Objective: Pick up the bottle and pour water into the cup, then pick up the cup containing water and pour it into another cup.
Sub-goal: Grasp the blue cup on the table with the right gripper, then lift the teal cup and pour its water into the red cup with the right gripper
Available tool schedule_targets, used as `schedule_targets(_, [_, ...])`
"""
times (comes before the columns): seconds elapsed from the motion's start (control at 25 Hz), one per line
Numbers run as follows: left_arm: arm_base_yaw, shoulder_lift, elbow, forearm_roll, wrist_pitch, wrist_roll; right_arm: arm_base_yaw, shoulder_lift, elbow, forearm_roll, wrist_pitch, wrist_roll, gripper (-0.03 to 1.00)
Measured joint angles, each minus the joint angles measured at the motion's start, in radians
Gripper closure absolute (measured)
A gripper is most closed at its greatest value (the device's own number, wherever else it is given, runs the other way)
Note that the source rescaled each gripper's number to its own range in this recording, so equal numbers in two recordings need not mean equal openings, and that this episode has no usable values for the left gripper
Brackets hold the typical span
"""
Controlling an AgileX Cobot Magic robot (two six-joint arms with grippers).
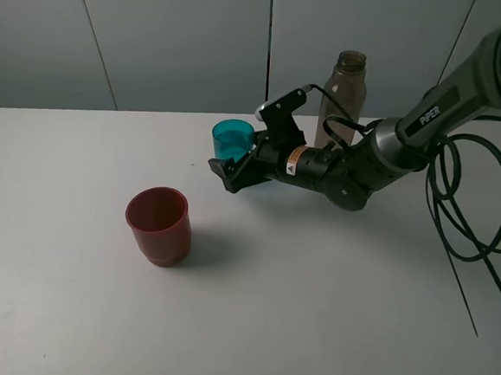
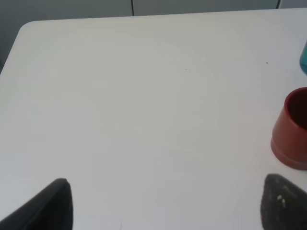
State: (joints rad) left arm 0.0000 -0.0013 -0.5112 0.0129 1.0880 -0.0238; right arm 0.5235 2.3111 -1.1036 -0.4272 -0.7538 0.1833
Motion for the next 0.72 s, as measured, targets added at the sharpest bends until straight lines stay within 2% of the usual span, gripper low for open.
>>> schedule_targets(0.28, [0.0, 0.0, 0.0, 0.0, 0.0, 0.0, 0.011, 0.079, -0.102, 0.024, 0.028, -0.008, -0.03])
schedule_targets(0.48, [0.0, 0.0, 0.0, 0.0, 0.0, 0.006, 0.011, 0.116, -0.144, 0.042, 0.034, -0.008, 0.21])
schedule_targets(0.52, [0.0, 0.0, 0.0, 0.0, 0.0, 0.006, 0.011, 0.116, -0.149, 0.047, 0.034, -0.008, 0.27])
schedule_targets(0.56, [0.0, 0.0, 0.0, 0.0, 0.0, 0.006, 0.011, 0.116, -0.153, 0.049, 0.036, -0.008, 0.4])
schedule_targets(0.6, [0.0, 0.0, 0.0, 0.0, 0.0, 0.006, 0.011, 0.116, -0.154, 0.052, 0.036, -0.008, 0.57])
schedule_targets(0.64, [0.0, 0.0, 0.0, 0.0, 0.0, 0.006, 0.011, 0.116, -0.157, 0.054, 0.036, -0.008, 0.92])
schedule_targets(0.72, [0.0, 0.0, 0.0, 0.0, 0.0, 0.006, 0.011, 0.118, -0.158, 0.069, 0.036, -0.01, 0.93])
